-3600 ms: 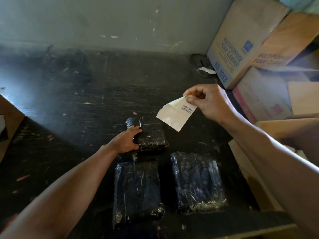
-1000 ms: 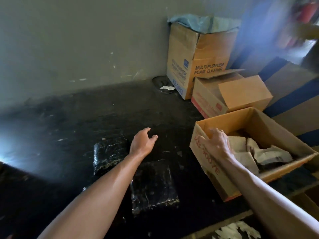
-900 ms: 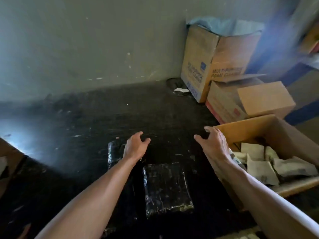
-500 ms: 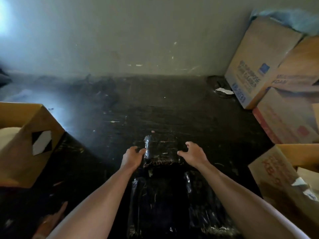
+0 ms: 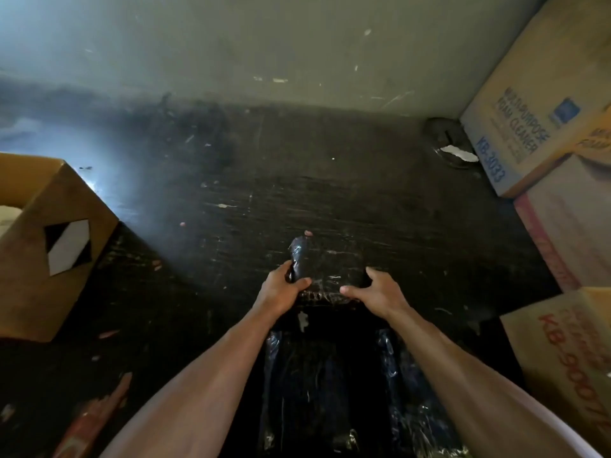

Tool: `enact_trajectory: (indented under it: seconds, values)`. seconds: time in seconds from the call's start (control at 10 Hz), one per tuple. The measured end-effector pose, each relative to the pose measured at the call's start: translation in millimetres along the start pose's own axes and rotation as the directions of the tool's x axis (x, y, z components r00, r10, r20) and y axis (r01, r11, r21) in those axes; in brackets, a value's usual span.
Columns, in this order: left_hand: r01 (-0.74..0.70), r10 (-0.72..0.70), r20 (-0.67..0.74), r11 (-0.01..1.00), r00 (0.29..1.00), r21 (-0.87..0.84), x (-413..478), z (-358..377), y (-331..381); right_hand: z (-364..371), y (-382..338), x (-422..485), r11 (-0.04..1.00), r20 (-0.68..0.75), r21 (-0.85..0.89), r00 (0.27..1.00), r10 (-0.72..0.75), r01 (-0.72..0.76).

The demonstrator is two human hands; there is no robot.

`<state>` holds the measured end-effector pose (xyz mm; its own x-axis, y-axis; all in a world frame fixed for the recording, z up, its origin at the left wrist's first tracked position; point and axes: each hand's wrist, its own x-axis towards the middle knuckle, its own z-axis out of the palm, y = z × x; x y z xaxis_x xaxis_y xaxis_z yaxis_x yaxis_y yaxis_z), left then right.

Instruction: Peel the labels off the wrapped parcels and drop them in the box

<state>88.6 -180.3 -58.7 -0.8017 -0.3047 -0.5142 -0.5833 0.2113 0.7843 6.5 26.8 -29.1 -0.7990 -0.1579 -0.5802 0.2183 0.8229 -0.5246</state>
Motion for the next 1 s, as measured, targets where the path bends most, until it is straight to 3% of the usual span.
enact_trajectory:
  seconds: [0.4,0.6,0.8,1.0]
  values:
    - [-0.168,0.178,-0.202,0.983,0.963,0.067,-135,-13,2,11,6,-122,0.975,-0.111,-0.034,0.969,-0.221,0.219]
    - [-0.092,0.093,-0.233,0.996,0.968,0.014,-208,9,-41,48,49,-180,0.973,-0.059,-0.077,0.973,-0.222,0.218]
    - [0.019,-0.033,-0.246,0.998,0.969,-0.059,-245,50,-91,95,95,-219,0.975,-0.038,-0.013,0.974,-0.222,0.222]
    - [0.024,-0.041,-0.357,0.998,0.933,-0.052,-261,61,-88,102,104,-243,0.927,-0.182,0.042,0.915,-0.359,0.372]
